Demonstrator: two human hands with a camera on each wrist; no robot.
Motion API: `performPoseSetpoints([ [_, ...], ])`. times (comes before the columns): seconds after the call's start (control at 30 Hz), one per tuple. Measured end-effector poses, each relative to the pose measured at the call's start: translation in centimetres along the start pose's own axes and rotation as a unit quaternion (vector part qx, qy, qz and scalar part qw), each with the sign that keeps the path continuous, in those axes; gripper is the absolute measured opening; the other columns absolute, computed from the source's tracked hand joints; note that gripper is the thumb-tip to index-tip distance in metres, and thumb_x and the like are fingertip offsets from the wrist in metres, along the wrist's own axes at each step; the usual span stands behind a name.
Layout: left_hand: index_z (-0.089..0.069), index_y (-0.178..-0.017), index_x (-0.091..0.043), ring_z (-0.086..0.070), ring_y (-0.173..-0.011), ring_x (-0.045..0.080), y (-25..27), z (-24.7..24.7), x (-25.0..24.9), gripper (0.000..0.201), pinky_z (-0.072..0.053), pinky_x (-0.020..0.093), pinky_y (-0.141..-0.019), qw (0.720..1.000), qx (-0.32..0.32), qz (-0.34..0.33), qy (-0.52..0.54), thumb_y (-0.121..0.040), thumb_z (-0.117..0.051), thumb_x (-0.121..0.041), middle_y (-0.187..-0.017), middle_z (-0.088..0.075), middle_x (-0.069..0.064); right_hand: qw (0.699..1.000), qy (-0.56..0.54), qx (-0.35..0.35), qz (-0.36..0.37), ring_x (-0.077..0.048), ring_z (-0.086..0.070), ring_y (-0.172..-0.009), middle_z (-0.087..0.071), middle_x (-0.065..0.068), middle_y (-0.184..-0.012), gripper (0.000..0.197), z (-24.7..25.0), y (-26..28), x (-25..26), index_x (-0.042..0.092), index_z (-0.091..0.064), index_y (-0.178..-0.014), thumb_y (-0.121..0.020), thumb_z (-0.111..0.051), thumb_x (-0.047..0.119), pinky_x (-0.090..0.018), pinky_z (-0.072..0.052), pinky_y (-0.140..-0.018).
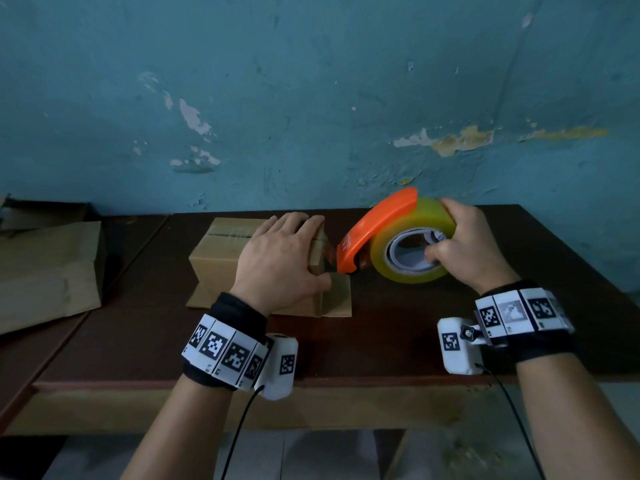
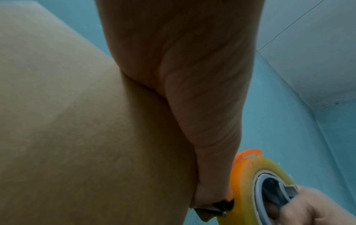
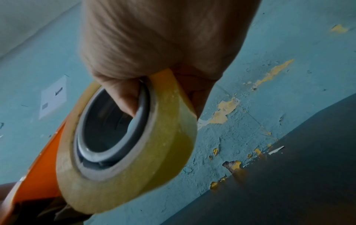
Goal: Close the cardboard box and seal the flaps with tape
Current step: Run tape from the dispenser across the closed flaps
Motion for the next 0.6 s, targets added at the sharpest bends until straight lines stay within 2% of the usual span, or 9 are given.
performPoseSetpoints([
  [0.1,-0.031,-0.158,-0.026,-0.04,-0.145,0.019,0.0,0.0,0.1,0.096,-0.022,0.039,-0.126,1.0,0.001,0.0,0.002,-0.078,-0.067,-0.066,-0.153,-0.045,-0.001,1.0,0.025,-0.005,-0.01,-0.036,-0.062,-0.074,-0.062,-0.018,-0.082,0.03,-0.4,-0.1,0.0,0.003,-0.06,-0.089,-0.068,-0.071,-0.013,-0.049,-0.053,-0.071],
  [0.2,-0.032,-0.158,-0.026,-0.04,-0.145,0.019,0.2,0.0,0.1,0.095,-0.02,0.038,-0.126,1.0,-0.004,0.0,0.001,-0.078,-0.066,-0.066,-0.153,-0.045,-0.001,0.982,0.186,-0.004,-0.023,-0.028,-0.06,-0.068,-0.061,-0.005,-0.078,0.024,-0.8,-0.4,-0.5,0.007,-0.052,-0.086,-0.074,-0.071,-0.001,-0.036,-0.045,-0.06],
  [0.23,-0.032,-0.158,-0.026,-0.04,-0.145,0.019,0.2,0.0,0.1,0.094,-0.02,0.037,-0.126,1.0,-0.007,-0.001,0.0,-0.079,-0.065,-0.065,-0.153,-0.046,-0.001,0.977,0.207,-0.017,-0.046,-0.028,-0.06,-0.068,-0.06,-0.003,-0.077,0.024,-0.5,-0.4,-1.1,0.007,-0.05,-0.085,-0.074,-0.07,-0.001,-0.035,-0.045,-0.06],
  [0.37,-0.032,-0.158,-0.026,-0.04,-0.145,0.018,0.2,0.0,0.2,0.094,-0.02,0.037,-0.126,1.0,-0.009,0.001,-0.001,-0.079,-0.065,-0.064,-0.152,-0.046,-0.001,0.982,0.125,-0.036,-0.135,-0.031,-0.065,-0.072,-0.064,-0.011,-0.077,0.02,0.4,-0.1,-3.2,0.001,-0.056,-0.081,-0.071,-0.069,-0.01,-0.048,-0.055,-0.07],
  [0.43,-0.032,-0.158,-0.026,-0.04,-0.145,0.018,0.1,0.0,0.2,0.094,-0.02,0.037,-0.125,1.0,-0.007,0.001,0.001,-0.078,-0.066,-0.063,-0.152,-0.046,-0.001,0.982,0.084,-0.04,-0.165,-0.031,-0.062,-0.069,-0.062,-0.011,-0.074,0.021,0.3,0.0,-3.7,-0.003,-0.053,-0.078,-0.069,-0.069,-0.013,-0.046,-0.053,-0.07],
  [0.5,-0.032,-0.158,-0.026,-0.04,-0.145,0.019,0.1,0.0,0.1,0.094,-0.02,0.037,-0.126,1.0,-0.006,0.0,0.001,-0.078,-0.066,-0.063,-0.152,-0.046,-0.001,0.976,0.016,-0.05,-0.212,-0.029,-0.059,-0.071,-0.058,-0.011,-0.073,0.024,-0.1,0.0,-4.3,0.004,-0.053,-0.076,-0.067,-0.067,-0.014,-0.042,-0.049,-0.068],
  [0.6,-0.033,-0.157,-0.026,-0.041,-0.144,0.019,0.1,0.0,0.1,0.094,-0.021,0.038,-0.126,1.0,-0.009,0.0,0.0,-0.078,-0.066,-0.063,-0.152,-0.047,-0.001,0.953,-0.085,-0.063,-0.285,-0.031,-0.062,-0.094,-0.062,-0.013,-0.093,0.025,-0.3,-0.2,-6.1,0.005,-0.058,-0.088,-0.069,-0.066,-0.01,-0.04,-0.047,-0.077],
])
Point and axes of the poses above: each hand's wrist, its own y-axis away from the middle knuckle, its own z-axis out of the back of the hand, x = y × z, the point moved 5 cm from there along -y, towards the middle knuckle
